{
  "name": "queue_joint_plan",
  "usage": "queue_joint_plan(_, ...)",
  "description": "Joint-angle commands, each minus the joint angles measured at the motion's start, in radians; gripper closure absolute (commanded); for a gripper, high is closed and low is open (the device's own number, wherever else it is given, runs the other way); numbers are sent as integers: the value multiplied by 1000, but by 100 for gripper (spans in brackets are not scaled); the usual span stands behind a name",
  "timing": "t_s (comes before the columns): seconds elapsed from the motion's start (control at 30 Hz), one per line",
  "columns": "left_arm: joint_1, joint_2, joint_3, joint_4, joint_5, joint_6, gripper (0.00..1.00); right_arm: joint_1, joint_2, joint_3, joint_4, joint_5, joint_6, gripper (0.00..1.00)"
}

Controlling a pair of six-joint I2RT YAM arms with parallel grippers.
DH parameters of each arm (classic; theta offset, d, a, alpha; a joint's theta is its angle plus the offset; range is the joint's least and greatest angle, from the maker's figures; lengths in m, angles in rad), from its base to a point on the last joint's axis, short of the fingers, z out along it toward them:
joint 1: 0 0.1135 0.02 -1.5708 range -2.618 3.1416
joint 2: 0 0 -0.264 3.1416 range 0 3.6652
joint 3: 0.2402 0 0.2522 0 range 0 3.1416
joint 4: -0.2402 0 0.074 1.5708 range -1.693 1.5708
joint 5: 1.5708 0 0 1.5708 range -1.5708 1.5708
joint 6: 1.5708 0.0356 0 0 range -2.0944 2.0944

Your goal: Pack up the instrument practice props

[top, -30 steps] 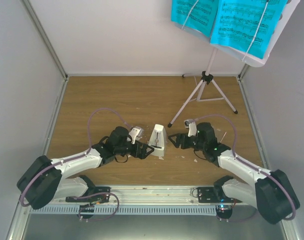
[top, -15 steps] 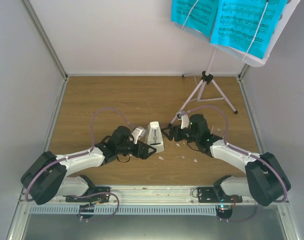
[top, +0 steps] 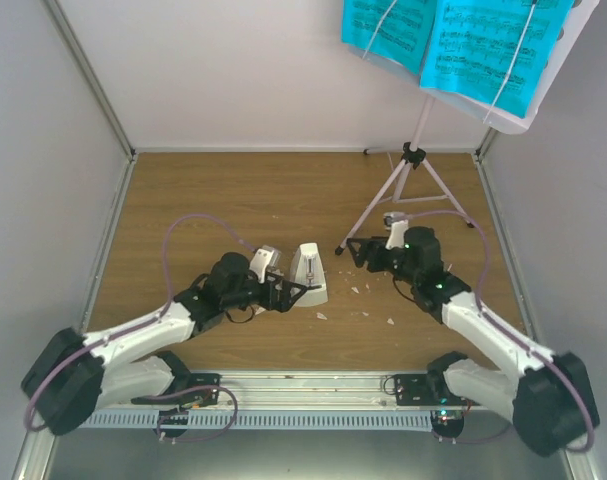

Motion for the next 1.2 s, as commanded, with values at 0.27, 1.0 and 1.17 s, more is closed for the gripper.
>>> queue_joint_plan(0.27,-6,-344,76,-281,-253,37,1,-545,-268,-103,-344,96,45,21)
queue_joint_plan(1.0,-6,-388,303,-464,-246,282,1,-784,93,-80,-431,9,-32,47)
queue_joint_plan(1.17,-6,-383,372,-500,-321,393,1,-777,135,-58,-445,11,-48,60)
